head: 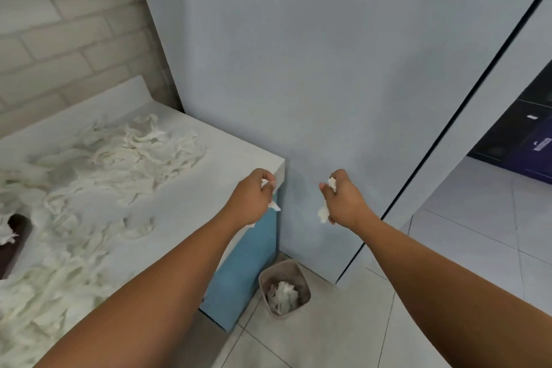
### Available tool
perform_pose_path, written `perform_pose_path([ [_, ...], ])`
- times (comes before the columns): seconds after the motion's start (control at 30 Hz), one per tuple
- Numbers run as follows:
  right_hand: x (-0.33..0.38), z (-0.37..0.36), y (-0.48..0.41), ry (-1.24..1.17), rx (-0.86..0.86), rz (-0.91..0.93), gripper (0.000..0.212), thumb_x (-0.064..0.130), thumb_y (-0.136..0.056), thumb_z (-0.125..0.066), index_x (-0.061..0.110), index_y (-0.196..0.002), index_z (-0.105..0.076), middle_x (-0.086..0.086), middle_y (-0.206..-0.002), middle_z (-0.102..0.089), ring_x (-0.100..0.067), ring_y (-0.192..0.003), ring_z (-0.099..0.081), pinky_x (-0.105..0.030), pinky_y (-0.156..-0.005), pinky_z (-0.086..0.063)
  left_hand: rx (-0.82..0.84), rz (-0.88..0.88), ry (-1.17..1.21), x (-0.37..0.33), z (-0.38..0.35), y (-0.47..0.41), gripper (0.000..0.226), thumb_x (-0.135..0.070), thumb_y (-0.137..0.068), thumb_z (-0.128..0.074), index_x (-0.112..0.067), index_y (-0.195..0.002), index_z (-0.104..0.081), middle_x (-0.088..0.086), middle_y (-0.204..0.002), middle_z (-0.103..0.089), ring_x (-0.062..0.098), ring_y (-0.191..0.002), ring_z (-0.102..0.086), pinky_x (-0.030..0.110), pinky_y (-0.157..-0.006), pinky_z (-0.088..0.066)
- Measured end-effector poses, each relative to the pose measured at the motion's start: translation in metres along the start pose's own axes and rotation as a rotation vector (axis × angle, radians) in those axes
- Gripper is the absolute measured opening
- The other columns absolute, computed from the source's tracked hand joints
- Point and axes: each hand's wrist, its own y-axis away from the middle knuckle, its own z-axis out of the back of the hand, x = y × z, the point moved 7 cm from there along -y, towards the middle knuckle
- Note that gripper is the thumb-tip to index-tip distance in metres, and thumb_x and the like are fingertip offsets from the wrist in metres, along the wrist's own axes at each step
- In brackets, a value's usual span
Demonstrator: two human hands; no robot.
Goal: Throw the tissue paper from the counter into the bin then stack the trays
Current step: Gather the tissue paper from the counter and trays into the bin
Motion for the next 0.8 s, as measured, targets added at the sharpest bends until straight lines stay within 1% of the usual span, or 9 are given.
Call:
perform_pose_path([
  [0.07, -0.021, 0.012, -0.002, -0.013, 0.014, -0.012, 0.034, 0.033, -0.093, -0.062, 0.015, -0.108, -0.036, -0.008, -0.088, -0.05, -0.021, -0.067, -0.05, -0.03, -0.055, -0.043, -0.005, 0.003, -0.021, 0.001, -0.029, -0.006, 0.011, -0.025, -0.102, -0.041, -0.024, -0.102, -0.052, -0.004, -0.083, -0.064, 0.018, -0.067, -0.061, 0.027, -0.058, -0.044],
  [0.13, -0.048, 0.015, -0.007, 0.027, 0.059, -0.043, 0.043, 0.027, -0.087, -0.071, 0.016, -0.11, -0.037, -0.005, -0.09, -0.049, -0.018, -0.07, -0.051, -0.028, -0.058, -0.043, -0.006, 0.029, -0.02, 0.007, -0.056, -0.011, 0.012, -0.028, -0.102, -0.042, -0.023, -0.098, -0.052, -0.005, -0.083, -0.062, 0.015, -0.074, -0.061, 0.025, -0.06, -0.04],
  [0.33, -0.134, -0.01, -0.025, 0.07, 0.112, -0.214, 0.013, 0.016, -0.096, -0.053, 0.012, -0.104, -0.043, -0.011, -0.087, -0.065, -0.023, -0.061, -0.063, -0.023, -0.045, -0.047, 0.069, 0.074, -0.015, 0.054, -0.127, -0.015, 0.022, -0.04, -0.091, -0.065, -0.024, -0.078, -0.057, -0.007, -0.051, -0.054, 0.001, -0.043, -0.049, 0.017, -0.047, -0.037],
  [0.43, -0.173, -0.038, -0.025, 0.086, 0.145, -0.255, 0.013, 0.017, -0.096, -0.051, 0.016, -0.106, -0.043, -0.01, -0.082, -0.068, -0.022, -0.063, -0.069, -0.028, -0.05, -0.053, 0.111, 0.14, -0.023, 0.094, -0.158, -0.017, 0.036, -0.045, -0.089, -0.066, -0.02, -0.066, -0.054, -0.009, -0.051, -0.048, 0.001, -0.044, -0.044, 0.016, -0.046, -0.036],
  [0.53, -0.22, -0.074, -0.028, 0.117, 0.234, -0.289, 0.008, 0.022, -0.096, -0.05, 0.019, -0.098, -0.042, -0.01, -0.085, -0.063, -0.029, -0.071, -0.063, -0.042, -0.067, -0.056, 0.119, 0.205, -0.066, 0.143, -0.187, -0.026, 0.056, -0.05, -0.092, -0.059, -0.018, -0.053, -0.035, -0.009, -0.046, -0.035, 0.008, -0.045, -0.035, 0.027, -0.049, -0.032],
  [0.6, -0.254, -0.101, -0.029, 0.111, 0.28, -0.32, 0.016, 0.03, -0.097, -0.052, 0.017, -0.091, -0.044, -0.005, -0.076, -0.055, -0.027, -0.068, -0.053, -0.04, -0.065, -0.048, 0.12, 0.242, -0.134, 0.177, -0.206, -0.034, 0.059, -0.051, -0.095, -0.053, -0.017, -0.052, -0.03, -0.004, -0.048, -0.033, 0.014, -0.049, -0.035, 0.029, -0.052, -0.03],
  [0.67, -0.281, -0.121, -0.032, 0.133, 0.284, -0.333, 0.033, 0.045, -0.097, -0.051, 0.014, -0.084, -0.048, 0.0, -0.07, -0.052, -0.022, -0.069, -0.051, -0.03, -0.062, -0.04, 0.127, 0.298, -0.192, 0.212, -0.223, -0.04, 0.061, -0.05, -0.098, -0.047, -0.015, -0.05, -0.034, 0.001, -0.048, -0.036, 0.018, -0.053, -0.04, 0.03, -0.053, -0.03],
  [0.73, -0.308, -0.141, -0.035, 0.141, 0.288, -0.356, 0.048, 0.054, -0.097, -0.043, 0.013, -0.075, -0.051, 0.0, -0.068, -0.051, -0.02, -0.071, -0.051, -0.03, -0.064, -0.039, 0.123, 0.35, -0.215, 0.247, -0.24, -0.043, 0.064, -0.051, -0.099, -0.044, -0.014, -0.048, -0.038, 0.01, -0.051, -0.041, 0.021, -0.056, -0.041, 0.03, -0.055, -0.031],
  [0.8, -0.337, -0.165, -0.04, 0.163, 0.3, -0.376, 0.053, 0.052, -0.1, -0.035, 0.014, -0.067, -0.05, -0.002, -0.067, -0.051, -0.023, -0.073, -0.051, -0.033, -0.07, -0.04, 0.104, 0.381, -0.219, 0.282, -0.257, -0.044, 0.066, -0.052, -0.099, -0.042, -0.011, -0.048, -0.04, 0.014, -0.055, -0.047, 0.023, -0.058, -0.043, 0.031, -0.059, -0.034],
])
